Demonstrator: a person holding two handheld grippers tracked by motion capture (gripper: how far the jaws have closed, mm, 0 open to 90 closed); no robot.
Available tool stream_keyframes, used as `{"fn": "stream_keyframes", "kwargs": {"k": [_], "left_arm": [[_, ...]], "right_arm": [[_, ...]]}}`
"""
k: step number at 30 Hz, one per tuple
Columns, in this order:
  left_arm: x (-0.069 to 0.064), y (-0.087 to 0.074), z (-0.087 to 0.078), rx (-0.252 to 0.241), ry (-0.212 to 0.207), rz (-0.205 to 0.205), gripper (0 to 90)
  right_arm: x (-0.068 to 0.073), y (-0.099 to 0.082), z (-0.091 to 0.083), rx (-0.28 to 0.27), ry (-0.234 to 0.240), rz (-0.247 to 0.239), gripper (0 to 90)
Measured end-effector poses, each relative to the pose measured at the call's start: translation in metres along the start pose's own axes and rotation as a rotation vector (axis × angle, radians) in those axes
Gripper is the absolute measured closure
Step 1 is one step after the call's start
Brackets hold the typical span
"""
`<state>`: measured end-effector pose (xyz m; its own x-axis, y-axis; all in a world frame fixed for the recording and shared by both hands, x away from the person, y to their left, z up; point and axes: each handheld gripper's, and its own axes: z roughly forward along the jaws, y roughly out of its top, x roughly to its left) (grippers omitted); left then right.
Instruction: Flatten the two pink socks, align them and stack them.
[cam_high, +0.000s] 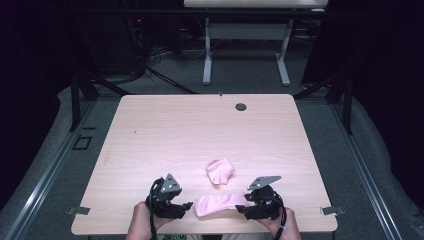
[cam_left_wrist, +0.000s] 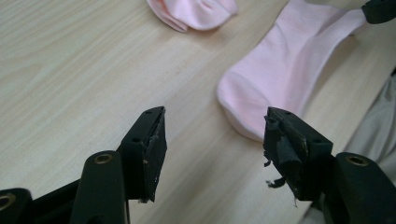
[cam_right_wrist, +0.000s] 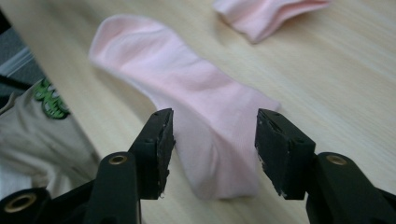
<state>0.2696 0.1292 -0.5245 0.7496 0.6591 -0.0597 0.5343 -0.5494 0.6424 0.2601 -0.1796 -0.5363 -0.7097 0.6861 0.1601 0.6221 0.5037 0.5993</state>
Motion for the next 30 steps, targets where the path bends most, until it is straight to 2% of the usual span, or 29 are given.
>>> {"fn": "stream_keyframes", "kwargs": {"k": [1, 3, 4, 6, 8, 10, 11, 13, 14, 15, 16, 17, 19, 22, 25, 27, 30], "left_arm": [[0.001, 0.006, 0.006, 0.016, -0.019, -0.007, 40.4], [0.000, 0.011, 0.017, 0.041, -0.038, -0.016, 42.2], [-0.002, 0.013, 0.027, 0.066, -0.063, -0.021, 43.0], [-0.006, 0.014, 0.040, 0.107, -0.089, -0.030, 44.3], [-0.012, 0.012, 0.049, 0.137, -0.108, -0.027, 46.3], [-0.016, 0.010, 0.053, 0.168, -0.099, -0.016, 49.9], [-0.017, 0.009, 0.054, 0.171, -0.106, -0.016, 53.1], [-0.018, 0.009, 0.054, 0.171, -0.102, -0.011, 56.9], [-0.018, 0.010, 0.054, 0.175, -0.094, -0.005, 58.5], [-0.018, 0.010, 0.055, 0.177, -0.095, 0.001, 62.2], [-0.019, 0.011, 0.055, 0.180, -0.090, 0.009, 64.9], [-0.019, 0.010, 0.054, 0.181, -0.086, 0.012, 68.2], [-0.018, 0.009, 0.054, 0.176, -0.084, 0.020, 74.1], [-0.017, 0.008, 0.053, 0.171, -0.084, 0.030, 81.2], [-0.016, 0.007, 0.053, 0.158, -0.063, 0.044, 87.7], [-0.014, 0.005, 0.051, 0.157, -0.059, 0.041, 88.1], [-0.011, 0.001, 0.047, 0.150, -0.058, 0.026, 88.2]], "right_arm": [[-0.004, 0.000, -0.001, -0.011, -0.014, 0.030, 47.2], [-0.010, 0.000, -0.001, 0.003, -0.029, 0.053, 47.3], [-0.011, 0.000, -0.002, 0.003, -0.023, 0.057, 47.3], [-0.012, -0.001, -0.005, -0.014, 0.024, 0.065, 46.9], [-0.014, -0.003, -0.010, -0.018, 0.035, 0.066, 45.8], [-0.018, -0.003, -0.018, -0.034, 0.033, 0.082, 45.7], [-0.022, -0.003, -0.020, -0.043, 0.037, 0.084, 46.1], [-0.027, 0.000, -0.019, -0.042, 0.002, 0.093, 47.8], [-0.028, 0.002, -0.016, -0.018, -0.027, 0.084, 48.6], [-0.032, 0.005, -0.003, 0.022, -0.064, 0.082, 51.4], [-0.033, 0.006, 0.004, 0.044, -0.072, 0.091, 52.6], [-0.033, 0.007, 0.013, 0.073, -0.091, 0.083, 55.3], [-0.029, 0.007, 0.025, 0.096, -0.113, 0.067, 60.7], [-0.023, 0.007, 0.031, 0.089, -0.121, 0.052, 71.7], [-0.018, 0.005, 0.031, 0.079, -0.134, 0.030, 80.7], [-0.017, 0.004, 0.028, 0.079, -0.138, 0.016, 83.1], [-0.016, 0.002, 0.024, 0.072, -0.129, 0.020, 84.1]]}}
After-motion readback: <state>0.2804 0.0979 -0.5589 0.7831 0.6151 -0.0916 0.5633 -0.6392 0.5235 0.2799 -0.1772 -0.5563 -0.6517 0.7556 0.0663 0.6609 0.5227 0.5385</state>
